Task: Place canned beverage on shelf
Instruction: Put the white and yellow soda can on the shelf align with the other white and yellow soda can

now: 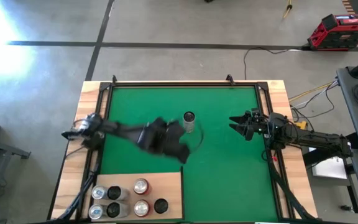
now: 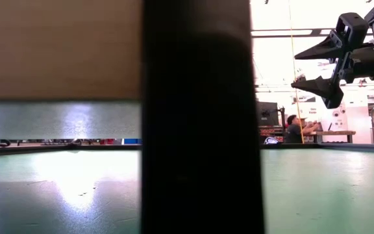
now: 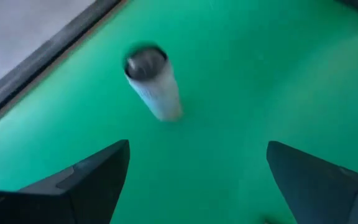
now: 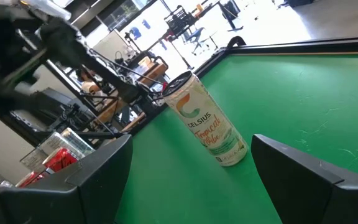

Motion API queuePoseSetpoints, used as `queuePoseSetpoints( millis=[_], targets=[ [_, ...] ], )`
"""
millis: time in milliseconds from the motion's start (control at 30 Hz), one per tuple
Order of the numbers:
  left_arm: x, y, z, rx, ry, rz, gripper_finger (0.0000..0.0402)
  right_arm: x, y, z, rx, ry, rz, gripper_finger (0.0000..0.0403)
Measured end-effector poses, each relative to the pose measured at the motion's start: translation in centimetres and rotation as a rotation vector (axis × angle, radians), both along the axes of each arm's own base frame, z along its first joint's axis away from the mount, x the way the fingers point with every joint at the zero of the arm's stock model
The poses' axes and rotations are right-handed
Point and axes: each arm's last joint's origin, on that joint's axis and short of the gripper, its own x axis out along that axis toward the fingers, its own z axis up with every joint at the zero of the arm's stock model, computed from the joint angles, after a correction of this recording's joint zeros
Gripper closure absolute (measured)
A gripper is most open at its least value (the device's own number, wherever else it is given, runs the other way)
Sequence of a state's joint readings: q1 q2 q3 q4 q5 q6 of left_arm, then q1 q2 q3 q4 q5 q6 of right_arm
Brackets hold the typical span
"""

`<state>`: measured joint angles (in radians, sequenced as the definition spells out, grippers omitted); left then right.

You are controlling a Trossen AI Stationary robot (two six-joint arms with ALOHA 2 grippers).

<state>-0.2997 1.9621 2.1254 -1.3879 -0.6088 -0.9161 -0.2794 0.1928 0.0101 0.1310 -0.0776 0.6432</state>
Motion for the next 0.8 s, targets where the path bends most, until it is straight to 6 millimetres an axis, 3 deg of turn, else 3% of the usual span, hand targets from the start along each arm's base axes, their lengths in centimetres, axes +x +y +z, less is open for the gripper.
queuePoseSetpoints(
  millis=[200, 367, 567, 800],
  targets=[
    [4.2, 9.5, -1.7, -0.115, -0.002, -0.003, 0.004, 0.0, 0.0, 0.0, 0.0, 0.0, 0.0, 0.0085],
    [5.8, 16.0, -3.8, -0.285, 0.032, 0.057, 0.004, 0.0, 0.0, 0.0, 0.0, 0.0, 0.0, 0.0085],
    [7.3, 18.5, -5.0, -0.354, 0.085, 0.125, 0.004, 0.0, 0.0, 0.0, 0.0, 0.0, 0.0, 0.0085],
    [7.1, 18.7, -6.5, -0.429, 0.12, 0.144, 0.004, 0.0, 0.0, 0.0, 0.0, 0.0, 0.0, 0.0085]
  ],
)
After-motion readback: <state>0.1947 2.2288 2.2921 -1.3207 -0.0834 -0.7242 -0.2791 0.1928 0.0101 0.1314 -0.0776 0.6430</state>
